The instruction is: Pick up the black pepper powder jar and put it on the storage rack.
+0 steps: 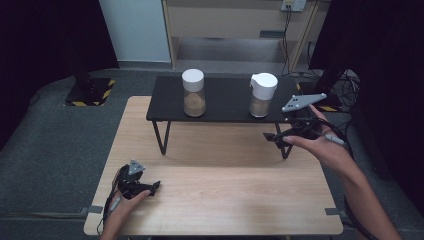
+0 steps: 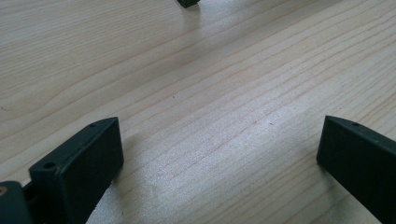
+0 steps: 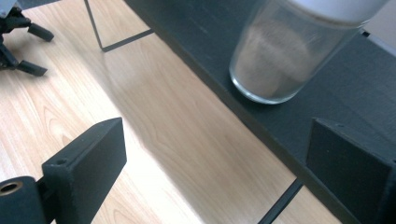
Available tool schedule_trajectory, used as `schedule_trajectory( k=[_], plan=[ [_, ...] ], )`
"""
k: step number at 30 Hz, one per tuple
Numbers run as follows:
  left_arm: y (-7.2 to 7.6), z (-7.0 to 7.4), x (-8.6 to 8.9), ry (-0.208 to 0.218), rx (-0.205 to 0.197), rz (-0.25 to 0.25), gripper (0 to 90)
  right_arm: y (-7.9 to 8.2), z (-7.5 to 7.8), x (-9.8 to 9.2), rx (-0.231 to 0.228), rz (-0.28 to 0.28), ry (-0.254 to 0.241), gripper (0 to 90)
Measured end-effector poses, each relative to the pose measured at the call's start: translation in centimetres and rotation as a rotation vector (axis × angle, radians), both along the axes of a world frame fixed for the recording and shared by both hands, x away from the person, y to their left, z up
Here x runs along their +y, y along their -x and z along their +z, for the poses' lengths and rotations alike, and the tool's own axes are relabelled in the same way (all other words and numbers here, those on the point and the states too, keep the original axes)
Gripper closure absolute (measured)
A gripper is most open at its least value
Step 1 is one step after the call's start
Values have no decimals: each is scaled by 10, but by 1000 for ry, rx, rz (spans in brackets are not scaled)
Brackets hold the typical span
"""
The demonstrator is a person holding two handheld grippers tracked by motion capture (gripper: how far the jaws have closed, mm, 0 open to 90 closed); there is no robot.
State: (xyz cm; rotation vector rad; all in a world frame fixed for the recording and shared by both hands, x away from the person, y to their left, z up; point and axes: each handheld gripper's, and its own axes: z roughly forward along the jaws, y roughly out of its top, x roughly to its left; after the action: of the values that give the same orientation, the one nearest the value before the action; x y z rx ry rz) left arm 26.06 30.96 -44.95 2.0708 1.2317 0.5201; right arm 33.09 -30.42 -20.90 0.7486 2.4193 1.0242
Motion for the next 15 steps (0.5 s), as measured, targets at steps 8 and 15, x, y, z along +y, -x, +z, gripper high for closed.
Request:
schedule_trajectory(
  k=[8, 15],
  plan=[
    [0, 0, 0, 0, 0, 0, 0, 2, -10, 1, 16, 2, 7, 63],
    [0, 0, 0, 0, 0, 0, 0, 3, -27, 2, 36, -4, 14, 68]
  ],
)
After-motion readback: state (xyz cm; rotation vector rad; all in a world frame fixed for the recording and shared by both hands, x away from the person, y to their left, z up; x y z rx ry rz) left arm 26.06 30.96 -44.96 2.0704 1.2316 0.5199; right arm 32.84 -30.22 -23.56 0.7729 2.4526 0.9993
